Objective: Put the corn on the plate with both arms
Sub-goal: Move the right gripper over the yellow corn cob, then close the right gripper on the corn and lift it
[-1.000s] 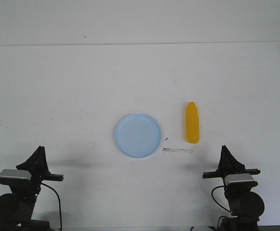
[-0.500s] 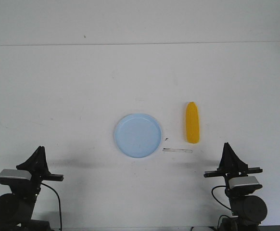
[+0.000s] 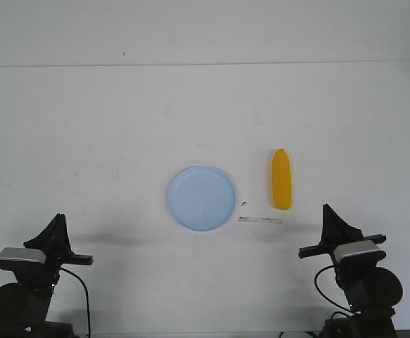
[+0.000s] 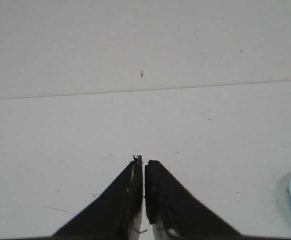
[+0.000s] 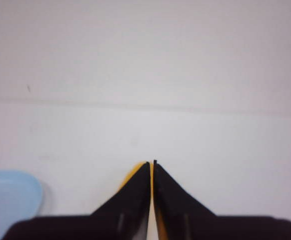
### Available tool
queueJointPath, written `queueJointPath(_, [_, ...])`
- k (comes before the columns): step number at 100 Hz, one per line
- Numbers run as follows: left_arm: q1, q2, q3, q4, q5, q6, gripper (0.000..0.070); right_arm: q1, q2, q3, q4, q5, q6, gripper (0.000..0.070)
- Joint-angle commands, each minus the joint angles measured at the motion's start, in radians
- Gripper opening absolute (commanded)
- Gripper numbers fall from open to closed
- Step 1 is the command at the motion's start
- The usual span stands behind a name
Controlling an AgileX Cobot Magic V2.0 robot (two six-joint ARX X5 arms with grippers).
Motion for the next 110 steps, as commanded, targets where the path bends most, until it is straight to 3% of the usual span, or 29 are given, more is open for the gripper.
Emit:
queueJointPath(1, [-0.001,-0.002,0.013,0.01,-0.004,0.003,0.0001,0.002,0.074,0.044,0.011,0.003,-0.007,0.0007])
queueJointPath(22, [-0.001,-0.002,0.013,0.01,-0.004,0.003,0.0001,0.029,0.378,0.192,-0.02,0.002,0.002,0.0007])
queueJointPath(42, [-0.001,-0.002,0.013,0.01,-0.004,0.003,0.0001,0.096,0.644,0.372,-0.153,0.015,0.049,0.0007])
queueJointPath(56, [-0.001,-0.002,0.013,0.01,-0.004,0.003,0.0001,0.135,0.802,0.506,-0.28,0.072,0.179,0.0006])
queueJointPath(76, [-0.001,-0.002,0.013,0.01,-0.004,0.003,0.0001,0.146,1.009,0.745,-0.518,0.079,0.381,0.0007])
queueJointPath(110, [-0.001,-0.002,0.013,0.01,-0.004,0.003,0.0001,0.153,1.338,1.095,-0.811,0.092,0.352,0.0018])
